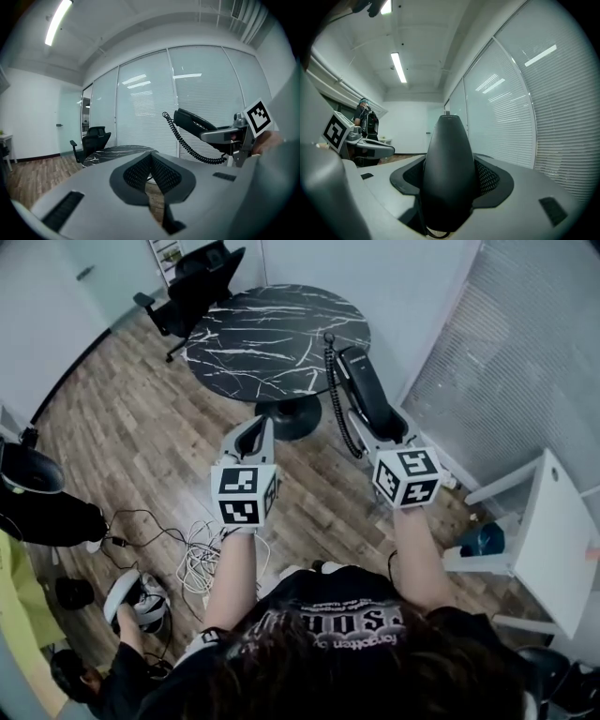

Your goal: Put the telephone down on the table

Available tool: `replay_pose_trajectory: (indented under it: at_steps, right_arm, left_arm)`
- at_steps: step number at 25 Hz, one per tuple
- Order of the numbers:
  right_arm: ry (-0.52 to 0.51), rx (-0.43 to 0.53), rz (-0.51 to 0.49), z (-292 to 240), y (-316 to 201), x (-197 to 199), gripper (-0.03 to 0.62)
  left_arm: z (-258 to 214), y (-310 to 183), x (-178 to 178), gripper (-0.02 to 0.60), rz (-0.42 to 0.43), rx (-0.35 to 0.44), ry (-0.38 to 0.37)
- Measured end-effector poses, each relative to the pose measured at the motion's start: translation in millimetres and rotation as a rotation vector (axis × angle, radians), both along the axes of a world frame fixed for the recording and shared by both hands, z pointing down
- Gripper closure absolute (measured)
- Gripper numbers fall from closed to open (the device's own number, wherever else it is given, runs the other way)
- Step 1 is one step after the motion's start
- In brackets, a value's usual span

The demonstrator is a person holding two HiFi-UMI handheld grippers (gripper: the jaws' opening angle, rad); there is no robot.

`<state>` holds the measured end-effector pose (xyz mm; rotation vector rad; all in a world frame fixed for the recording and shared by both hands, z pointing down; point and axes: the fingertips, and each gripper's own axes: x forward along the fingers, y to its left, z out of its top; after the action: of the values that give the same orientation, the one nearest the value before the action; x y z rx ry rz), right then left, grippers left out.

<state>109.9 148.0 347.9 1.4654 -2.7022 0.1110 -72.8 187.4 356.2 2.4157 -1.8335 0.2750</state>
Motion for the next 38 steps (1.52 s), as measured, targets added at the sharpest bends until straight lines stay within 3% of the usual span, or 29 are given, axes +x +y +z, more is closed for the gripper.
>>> replay_pose_trajectory:
  at_steps: [8,15,38]
  right_arm:
    - [0.015,-0.031,0.003,14.7,-38.0,20.9,0.306]
    - [0.008,-0.051,0.011,27.5,-81.2,16.3,0.306]
    - [0.03,-0.068,0.073,33.8,-322.9,-29.1,0.306]
  left_arm:
    - [14.7,-36.5,1.2,0.578,-0.041,-0.022,0.022]
    - [18.6,-82.4,2.7,0.578,-0.012,-0.024,0.014]
    - [26.7,-338.3,-50.2,0.578,0.062,-0.032,0.017]
